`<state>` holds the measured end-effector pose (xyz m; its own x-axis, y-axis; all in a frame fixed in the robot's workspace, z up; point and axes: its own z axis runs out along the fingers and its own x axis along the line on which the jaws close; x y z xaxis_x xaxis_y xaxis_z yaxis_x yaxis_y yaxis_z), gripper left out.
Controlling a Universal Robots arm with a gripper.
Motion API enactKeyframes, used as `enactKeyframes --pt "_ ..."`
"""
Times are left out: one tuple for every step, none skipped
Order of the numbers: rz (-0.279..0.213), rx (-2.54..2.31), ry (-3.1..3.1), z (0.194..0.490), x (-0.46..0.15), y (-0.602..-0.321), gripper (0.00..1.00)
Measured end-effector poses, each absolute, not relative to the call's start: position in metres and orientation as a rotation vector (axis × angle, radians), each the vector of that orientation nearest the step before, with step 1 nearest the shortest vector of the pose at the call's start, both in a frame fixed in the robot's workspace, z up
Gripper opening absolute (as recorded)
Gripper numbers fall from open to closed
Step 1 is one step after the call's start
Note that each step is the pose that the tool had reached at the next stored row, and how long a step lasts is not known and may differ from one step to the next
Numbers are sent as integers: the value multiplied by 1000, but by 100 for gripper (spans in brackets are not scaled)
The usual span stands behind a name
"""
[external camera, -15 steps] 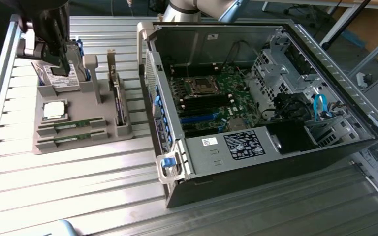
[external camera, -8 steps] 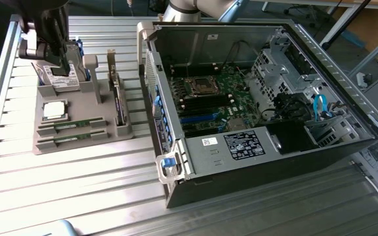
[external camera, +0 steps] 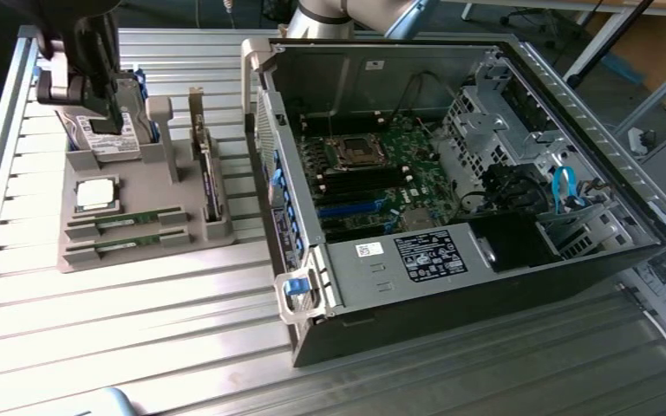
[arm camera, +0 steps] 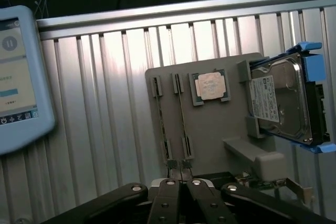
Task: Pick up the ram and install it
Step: 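Pick up the ram and move it above insertion slot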
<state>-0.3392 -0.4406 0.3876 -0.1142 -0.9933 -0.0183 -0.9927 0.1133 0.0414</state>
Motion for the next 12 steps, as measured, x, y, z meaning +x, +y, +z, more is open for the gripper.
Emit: enactKeyframes --pt "-67 2089 -2326 388 -339 -441 11" --pt "-67 2095 -2321 388 -339 -441 11" --pt "-67 2103 -2313 388 -339 -441 11" --pt "-67 2103 -2313 388 -339 -441 11" --pt "-67 2103 -2313 388 -339 -441 11" --pt "-67 2103 -2313 388 -339 -441 11" --pt "-67 2103 -2313 388 -339 -441 11" --pt "-67 2103 -2313 388 -339 -441 11" --pt "-67 2103 -2313 388 -339 -441 11" --pt "-67 2103 -2313 388 -339 -441 17" --pt "-67 2103 -2313 388 -339 -441 23" --pt "-67 2103 -2313 388 -339 -441 23"
